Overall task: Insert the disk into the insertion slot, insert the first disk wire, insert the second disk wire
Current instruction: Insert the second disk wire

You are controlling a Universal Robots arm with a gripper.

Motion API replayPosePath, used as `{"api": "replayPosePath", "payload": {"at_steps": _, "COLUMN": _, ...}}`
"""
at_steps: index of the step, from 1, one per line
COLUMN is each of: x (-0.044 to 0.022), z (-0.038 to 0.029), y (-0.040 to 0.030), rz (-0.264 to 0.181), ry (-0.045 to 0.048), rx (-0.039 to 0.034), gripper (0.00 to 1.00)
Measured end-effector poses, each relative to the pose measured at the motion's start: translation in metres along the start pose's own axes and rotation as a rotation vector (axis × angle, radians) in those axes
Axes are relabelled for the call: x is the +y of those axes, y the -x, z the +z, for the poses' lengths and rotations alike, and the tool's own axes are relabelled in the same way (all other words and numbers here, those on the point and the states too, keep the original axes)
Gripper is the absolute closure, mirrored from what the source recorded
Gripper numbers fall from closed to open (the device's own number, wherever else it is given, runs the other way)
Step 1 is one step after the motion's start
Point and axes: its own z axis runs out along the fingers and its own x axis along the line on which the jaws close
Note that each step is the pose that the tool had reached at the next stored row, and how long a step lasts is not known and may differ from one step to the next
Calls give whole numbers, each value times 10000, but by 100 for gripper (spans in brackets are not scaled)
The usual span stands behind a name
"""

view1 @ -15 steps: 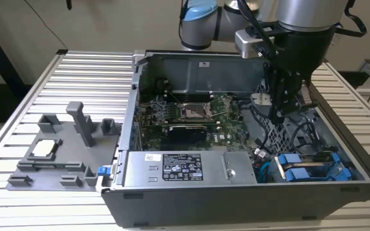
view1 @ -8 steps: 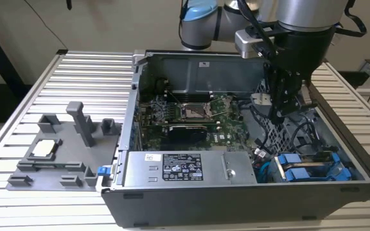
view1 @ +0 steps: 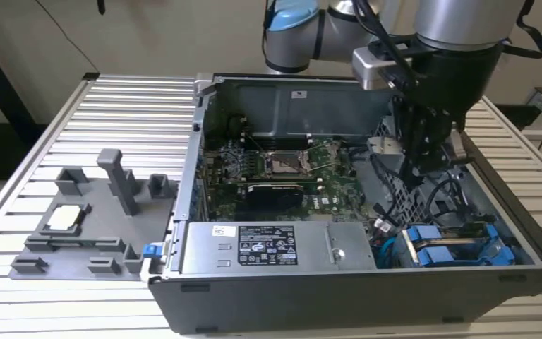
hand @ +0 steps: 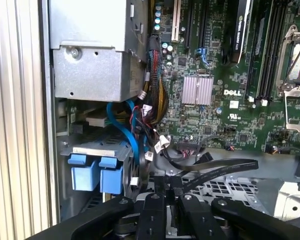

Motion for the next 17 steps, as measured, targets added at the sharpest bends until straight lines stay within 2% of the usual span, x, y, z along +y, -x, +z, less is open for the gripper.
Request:
{"api": "replayPosePath", "payload": {"at_steps": 10, "x": -132, "z": 41, "y": -307, "rz": -8, "ry": 107, "rx": -7, "gripper": 84}}
{"api": "replayPosePath", "payload": {"at_steps": 17, "x": -190, "z": 64, "y": -513, "rz": -13, "ry": 194, "rx": -13, "gripper": 84}}
